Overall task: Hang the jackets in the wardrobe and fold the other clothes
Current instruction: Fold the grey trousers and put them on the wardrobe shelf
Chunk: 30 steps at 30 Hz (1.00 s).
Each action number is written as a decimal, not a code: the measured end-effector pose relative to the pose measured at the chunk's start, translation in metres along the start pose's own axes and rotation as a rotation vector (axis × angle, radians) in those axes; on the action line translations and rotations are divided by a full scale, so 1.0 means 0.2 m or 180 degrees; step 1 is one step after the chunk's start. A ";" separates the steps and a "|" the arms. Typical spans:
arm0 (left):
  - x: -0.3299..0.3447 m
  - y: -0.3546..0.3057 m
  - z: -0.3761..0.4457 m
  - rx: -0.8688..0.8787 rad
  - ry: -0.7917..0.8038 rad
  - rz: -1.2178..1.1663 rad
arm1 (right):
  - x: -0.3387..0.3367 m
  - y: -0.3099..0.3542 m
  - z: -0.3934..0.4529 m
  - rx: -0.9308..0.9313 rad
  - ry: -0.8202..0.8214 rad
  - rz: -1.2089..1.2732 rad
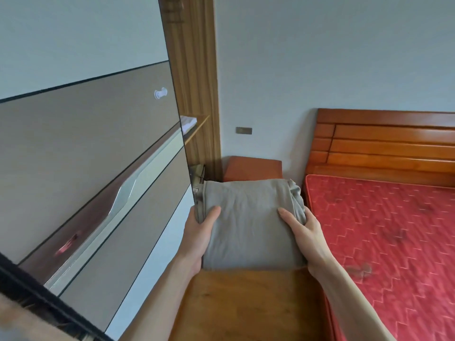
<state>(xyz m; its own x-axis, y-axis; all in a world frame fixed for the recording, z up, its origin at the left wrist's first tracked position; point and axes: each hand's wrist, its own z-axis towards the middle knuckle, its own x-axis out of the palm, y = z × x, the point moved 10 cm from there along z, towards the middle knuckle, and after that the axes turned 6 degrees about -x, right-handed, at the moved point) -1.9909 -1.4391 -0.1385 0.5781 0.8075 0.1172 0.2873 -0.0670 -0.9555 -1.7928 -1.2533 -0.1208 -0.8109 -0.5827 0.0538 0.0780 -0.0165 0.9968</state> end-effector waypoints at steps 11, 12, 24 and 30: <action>0.44 -0.26 0.92 -0.0003 0.0188 0.0161 | -0.09 -0.05 0.97 0.0030 -0.0214 0.0047; 0.48 -0.30 0.99 0.0005 0.0176 0.0159 | -0.10 -0.04 1.06 0.0038 -0.0227 0.0068; 0.68 -0.54 1.79 -0.0004 -0.0007 0.0179 | -0.01 -0.06 1.99 0.0077 -0.0094 -0.0016; 0.70 -0.59 2.18 -0.0050 -0.0047 0.0149 | 0.09 -0.14 2.39 0.0191 0.0000 -0.0088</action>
<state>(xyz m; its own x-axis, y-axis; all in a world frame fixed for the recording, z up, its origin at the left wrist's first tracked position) -2.2758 -1.0623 -0.1278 0.5798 0.8119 0.0684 0.2724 -0.1140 -0.9554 -2.0877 -0.8748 -0.1188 -0.8122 -0.5828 0.0261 0.0205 0.0162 0.9997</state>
